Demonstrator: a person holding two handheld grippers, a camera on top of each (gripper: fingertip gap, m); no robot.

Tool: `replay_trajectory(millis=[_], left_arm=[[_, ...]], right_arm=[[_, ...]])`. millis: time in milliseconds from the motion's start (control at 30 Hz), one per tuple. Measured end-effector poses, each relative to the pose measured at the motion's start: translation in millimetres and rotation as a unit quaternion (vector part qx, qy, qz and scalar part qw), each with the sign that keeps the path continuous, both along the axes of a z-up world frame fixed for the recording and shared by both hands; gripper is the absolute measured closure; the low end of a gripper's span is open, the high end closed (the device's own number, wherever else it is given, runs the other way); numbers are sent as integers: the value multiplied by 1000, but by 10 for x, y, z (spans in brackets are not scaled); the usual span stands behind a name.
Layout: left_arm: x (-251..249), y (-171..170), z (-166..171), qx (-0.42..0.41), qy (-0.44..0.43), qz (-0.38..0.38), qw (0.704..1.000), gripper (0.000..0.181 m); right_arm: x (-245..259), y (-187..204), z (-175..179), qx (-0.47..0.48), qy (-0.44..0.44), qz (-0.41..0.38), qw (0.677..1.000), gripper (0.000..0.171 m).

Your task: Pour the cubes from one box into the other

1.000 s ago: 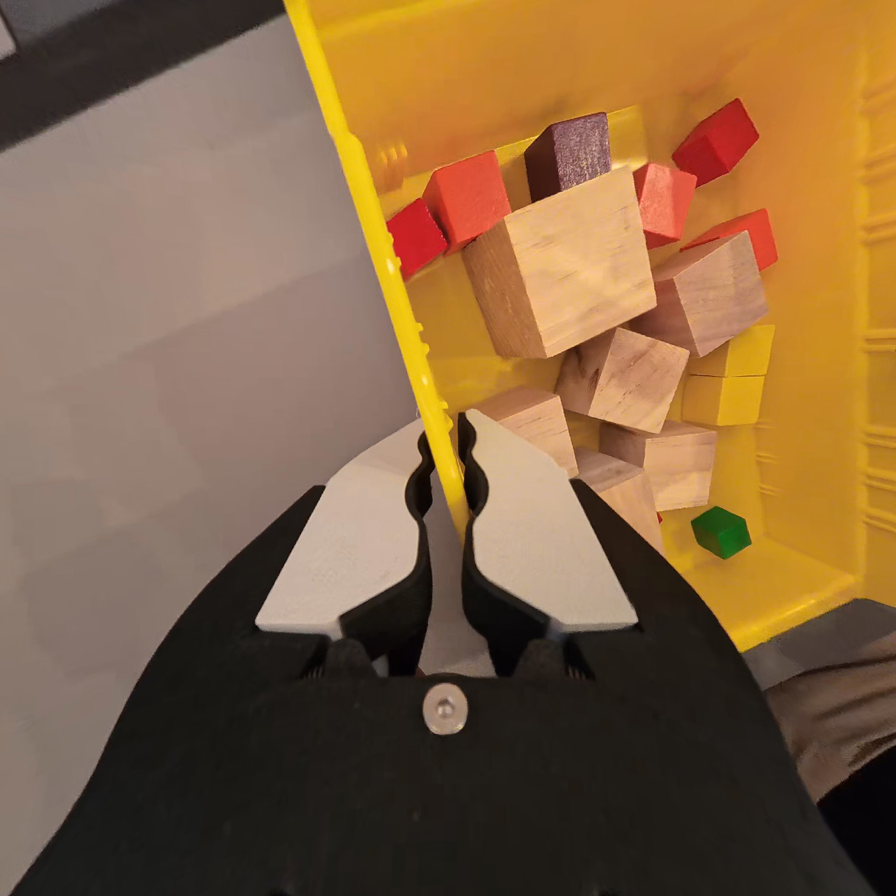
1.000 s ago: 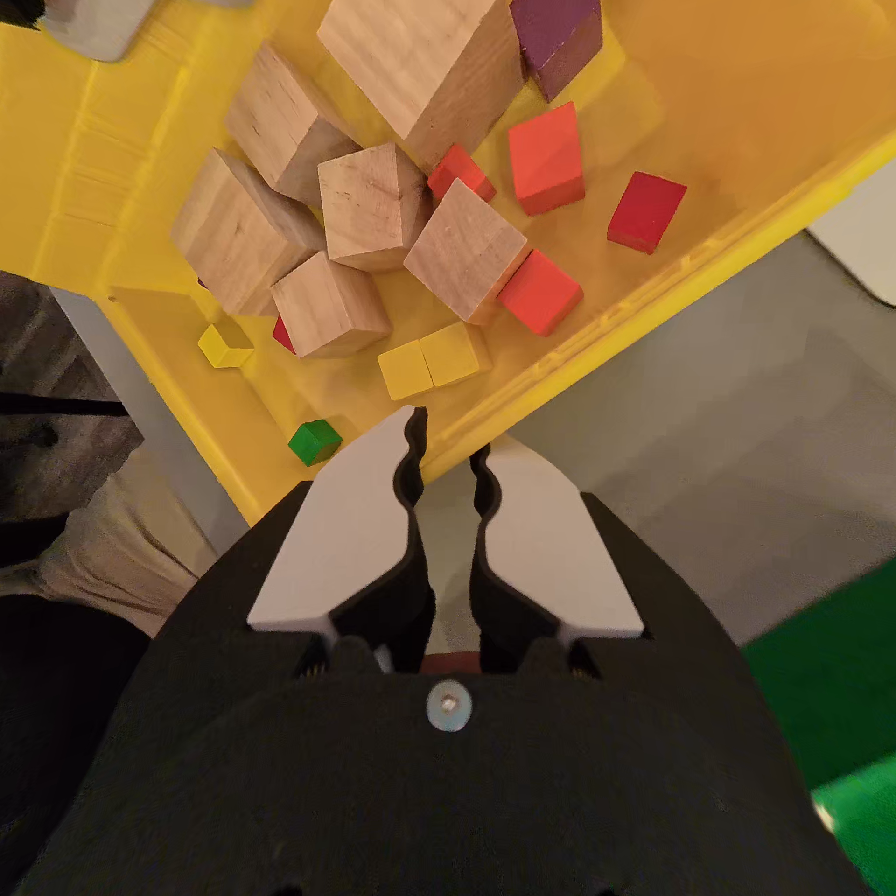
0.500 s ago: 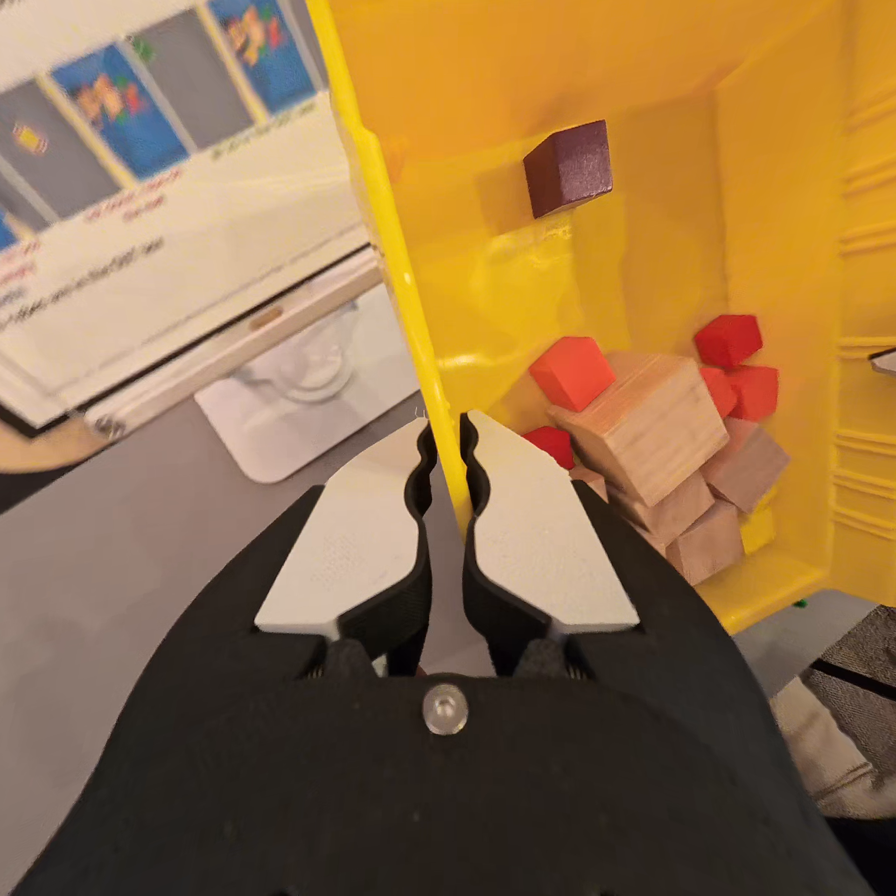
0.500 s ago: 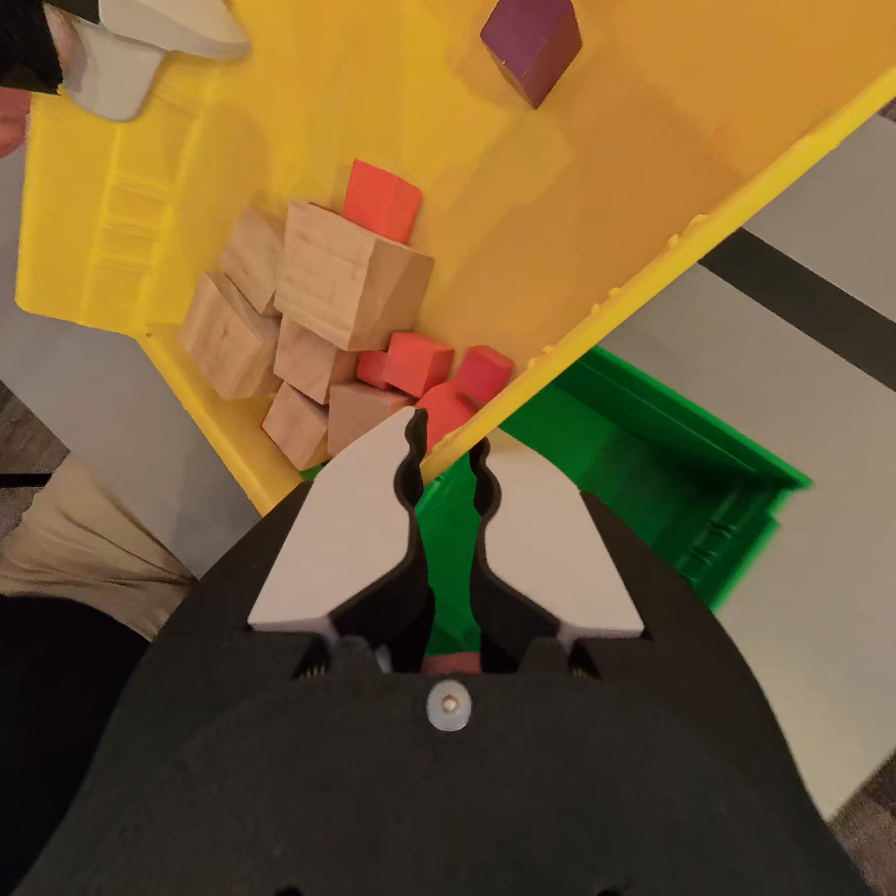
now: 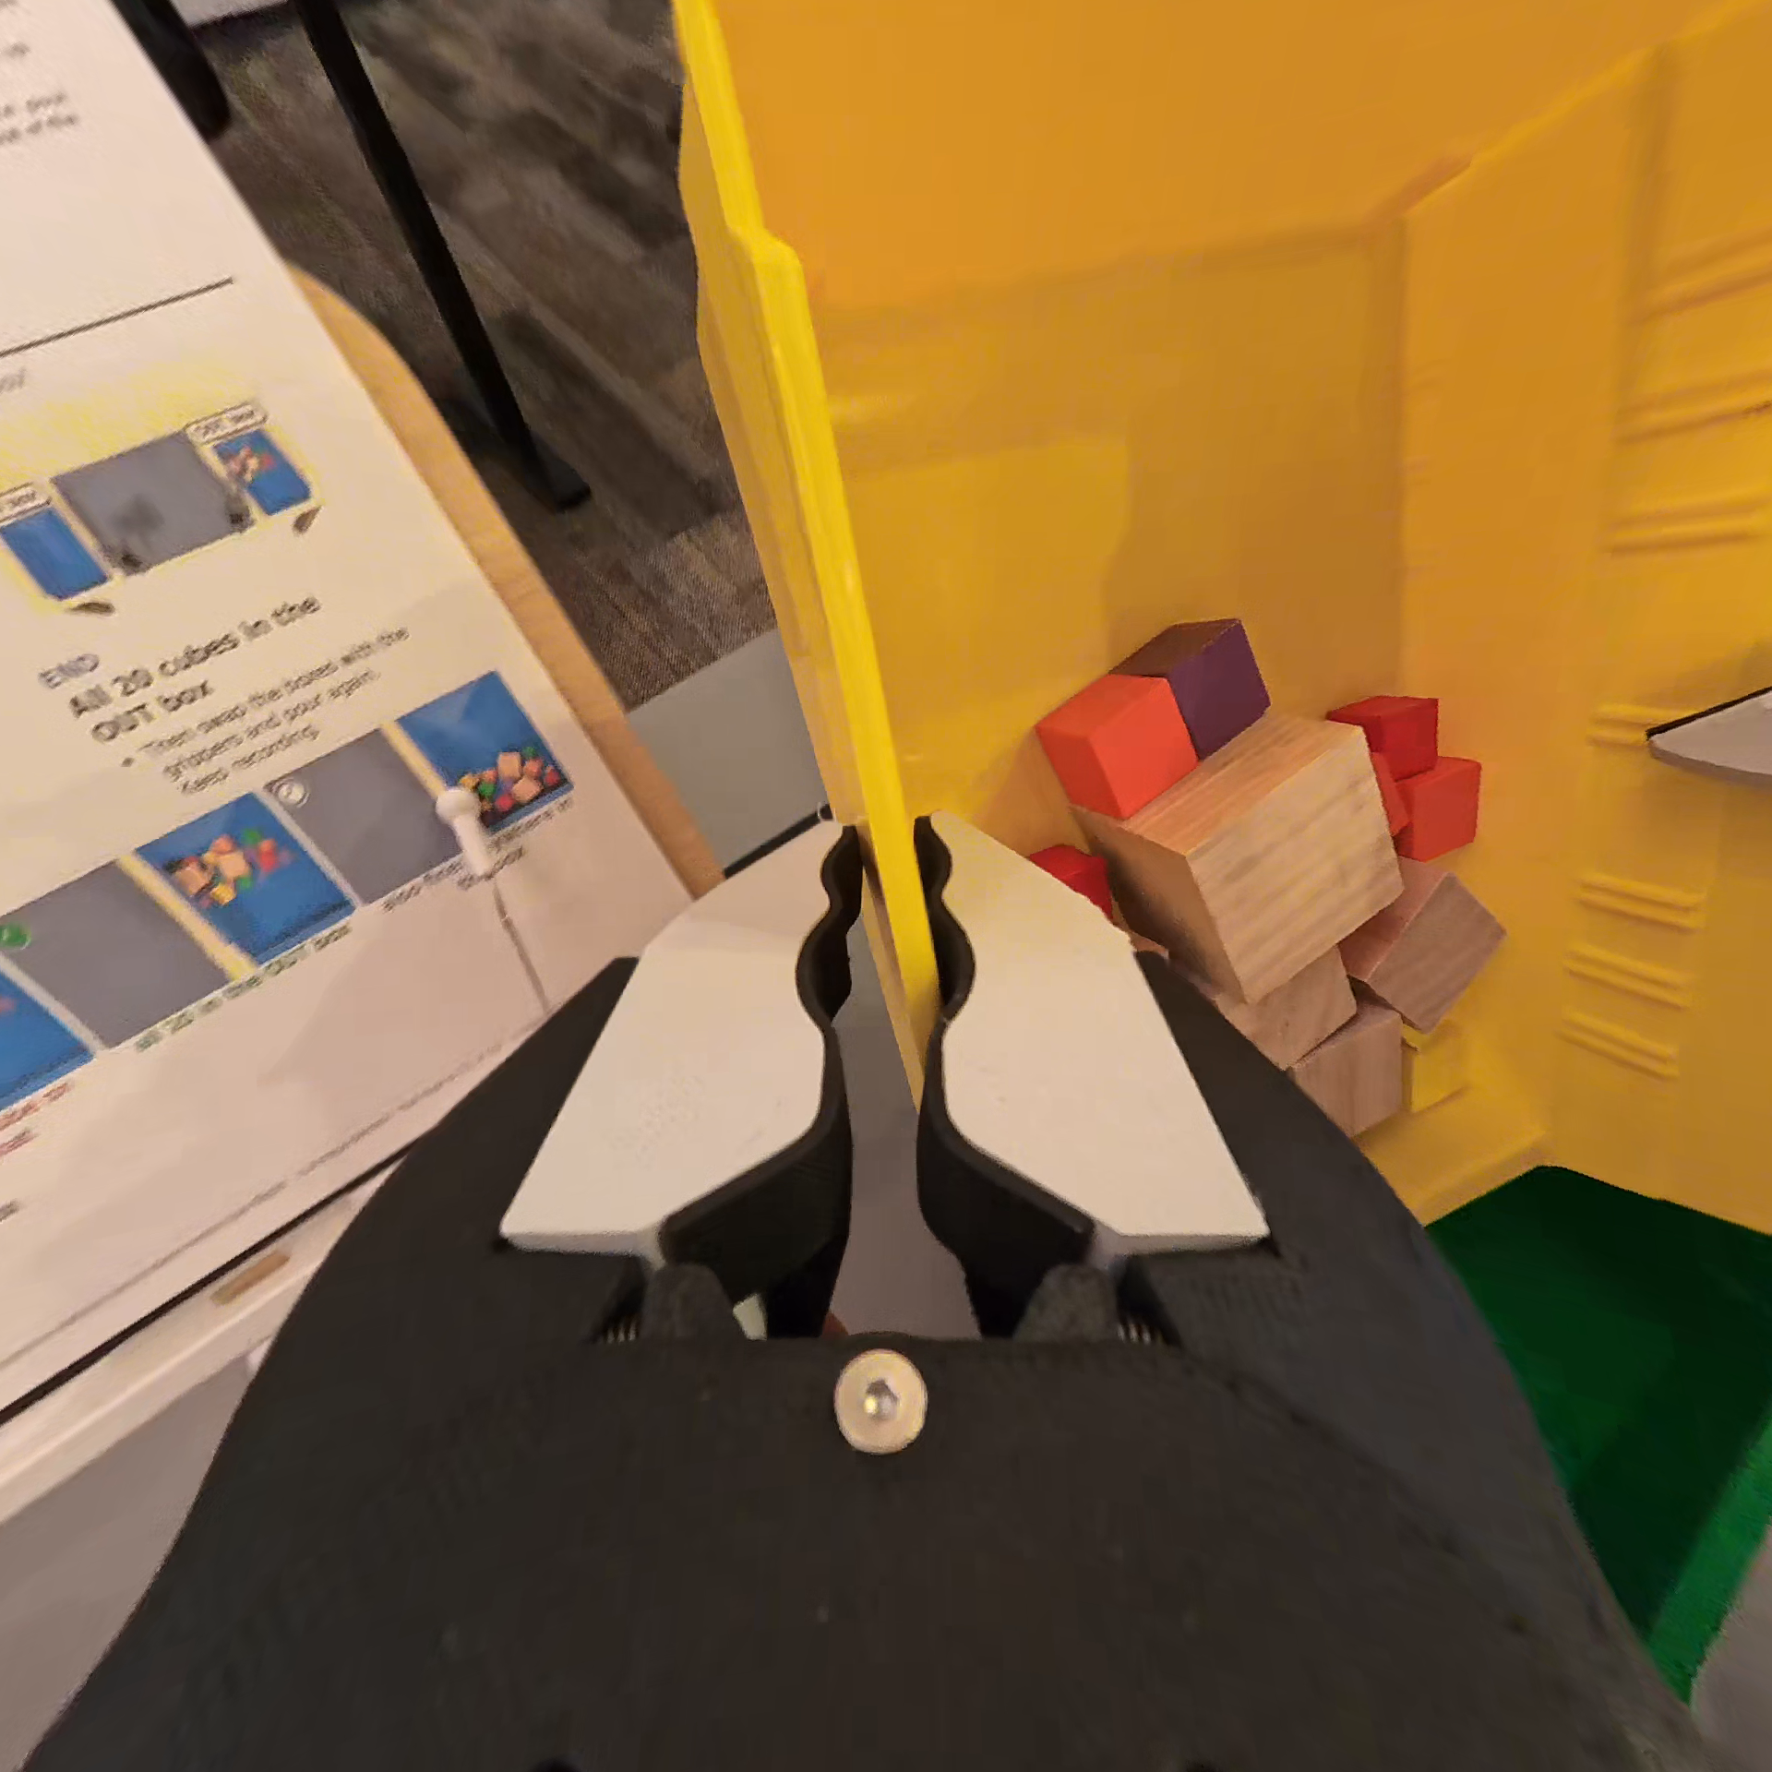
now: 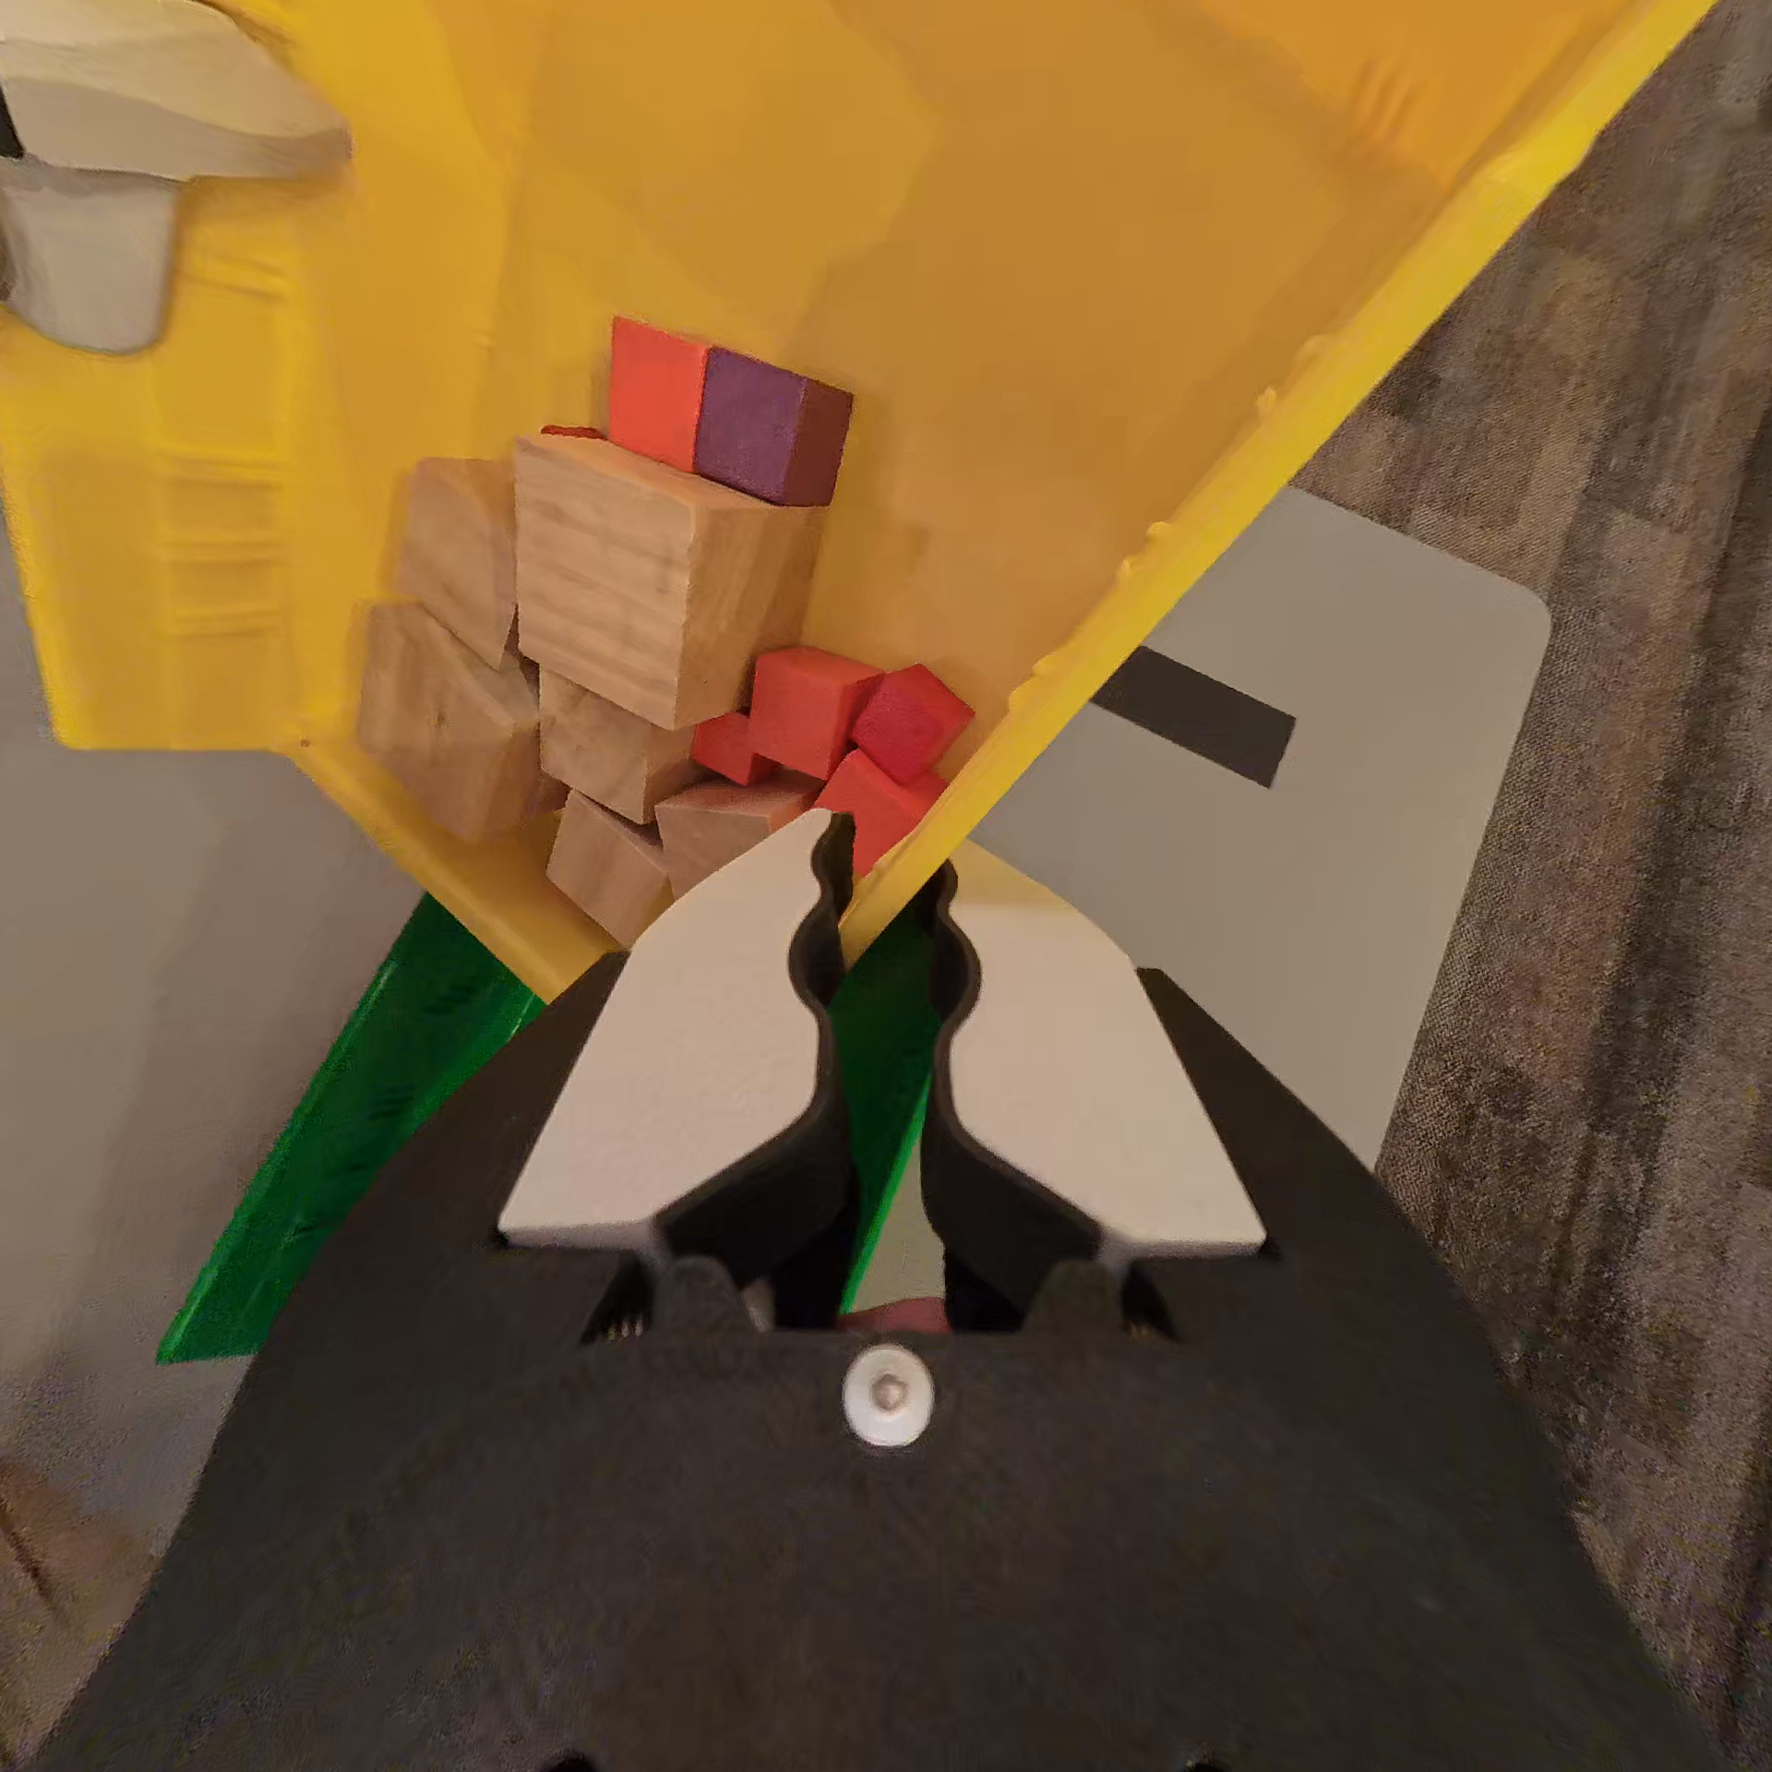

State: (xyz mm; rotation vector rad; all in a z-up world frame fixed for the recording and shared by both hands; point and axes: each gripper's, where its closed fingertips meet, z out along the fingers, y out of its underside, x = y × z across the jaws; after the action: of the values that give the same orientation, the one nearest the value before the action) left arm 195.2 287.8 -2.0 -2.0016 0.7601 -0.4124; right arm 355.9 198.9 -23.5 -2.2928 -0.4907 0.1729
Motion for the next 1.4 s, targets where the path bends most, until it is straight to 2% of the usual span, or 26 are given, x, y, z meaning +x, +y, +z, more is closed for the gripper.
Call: replay_trajectory(millis=[33,367,533,867,1400], left_arm=[[54,14,-2,6,-9,-1,1000,170],[329,-8,167,148,-47,1,988,169],[335,-70,299,198,-98,4,975,169],[335,-161,327,241,-146,6,959,167],[320,-330,288,277,-170,7,946,167]], right_arm=[[50,22,-15,8,5,-3,1000,169],[311,131,-96,118,19,-13,993,167],[300,146,-93,171,28,-10,985,165],[335,151,-28,262,48,-18,964,166],[308,17,-48,312,107,-7,944,162]])
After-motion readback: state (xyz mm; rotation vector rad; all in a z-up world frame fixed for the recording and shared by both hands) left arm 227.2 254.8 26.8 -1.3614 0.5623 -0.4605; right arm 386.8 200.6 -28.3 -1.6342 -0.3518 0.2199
